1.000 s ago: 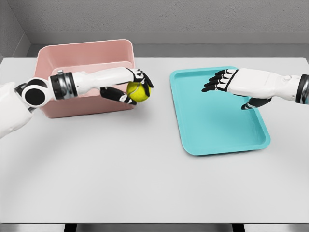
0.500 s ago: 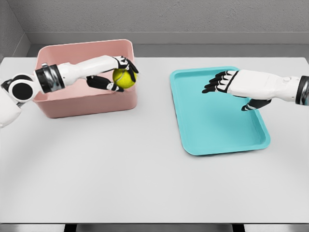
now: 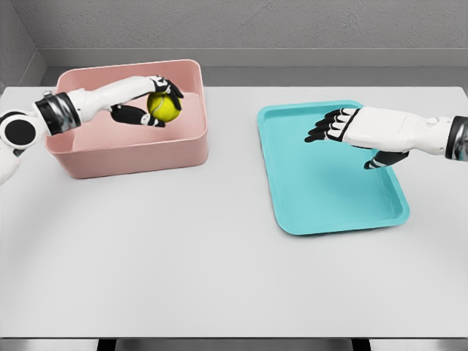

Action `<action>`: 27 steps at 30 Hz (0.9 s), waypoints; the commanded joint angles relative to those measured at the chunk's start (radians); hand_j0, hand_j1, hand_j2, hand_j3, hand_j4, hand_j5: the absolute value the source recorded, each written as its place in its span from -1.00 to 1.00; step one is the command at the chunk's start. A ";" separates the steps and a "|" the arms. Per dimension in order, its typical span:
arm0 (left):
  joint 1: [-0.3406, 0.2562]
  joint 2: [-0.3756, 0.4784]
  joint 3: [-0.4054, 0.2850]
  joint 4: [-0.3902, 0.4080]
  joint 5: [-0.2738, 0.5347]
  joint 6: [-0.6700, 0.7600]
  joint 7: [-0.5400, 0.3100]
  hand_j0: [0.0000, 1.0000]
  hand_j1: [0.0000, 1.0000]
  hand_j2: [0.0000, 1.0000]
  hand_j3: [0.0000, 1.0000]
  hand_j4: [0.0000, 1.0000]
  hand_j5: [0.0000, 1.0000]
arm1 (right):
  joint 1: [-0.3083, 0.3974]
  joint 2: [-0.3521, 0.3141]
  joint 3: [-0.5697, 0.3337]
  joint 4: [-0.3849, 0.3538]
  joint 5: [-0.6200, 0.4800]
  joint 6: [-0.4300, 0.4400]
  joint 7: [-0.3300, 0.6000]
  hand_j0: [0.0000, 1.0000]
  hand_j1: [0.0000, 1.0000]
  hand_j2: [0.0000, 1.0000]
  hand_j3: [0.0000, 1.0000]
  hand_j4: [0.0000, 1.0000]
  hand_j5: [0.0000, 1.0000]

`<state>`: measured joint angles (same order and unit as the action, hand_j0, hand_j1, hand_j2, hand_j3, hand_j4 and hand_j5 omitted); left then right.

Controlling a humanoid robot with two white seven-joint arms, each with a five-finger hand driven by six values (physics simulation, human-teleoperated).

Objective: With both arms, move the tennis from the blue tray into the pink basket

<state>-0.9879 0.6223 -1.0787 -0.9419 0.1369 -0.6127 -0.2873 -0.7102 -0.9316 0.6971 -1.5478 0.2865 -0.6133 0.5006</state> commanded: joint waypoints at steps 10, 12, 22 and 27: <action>0.000 -0.053 0.016 0.164 0.001 0.002 0.000 0.03 0.03 0.03 0.03 0.03 0.03 | 0.002 0.000 -0.001 0.000 -0.006 0.002 0.000 1.00 1.00 1.00 1.00 1.00 1.00; 0.000 -0.058 0.016 0.186 0.001 0.002 0.002 0.03 0.03 0.03 0.03 0.03 0.03 | 0.002 0.000 -0.001 0.000 -0.006 0.002 0.000 1.00 1.00 1.00 1.00 1.00 1.00; -0.012 -0.122 0.082 0.322 -0.060 0.002 0.002 0.04 0.04 0.04 0.04 0.04 0.04 | 0.002 0.000 0.001 0.002 -0.006 0.002 0.000 1.00 1.00 1.00 1.00 1.00 1.00; -0.014 -0.122 0.085 0.315 -0.060 0.002 0.002 1.00 1.00 1.00 1.00 1.00 1.00 | 0.002 0.003 0.001 0.000 -0.004 0.002 0.000 1.00 1.00 1.00 1.00 1.00 1.00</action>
<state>-1.0002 0.5011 -1.0023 -0.6264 0.0744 -0.6125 -0.2858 -0.7087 -0.9286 0.6986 -1.5474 0.2867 -0.6132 0.5006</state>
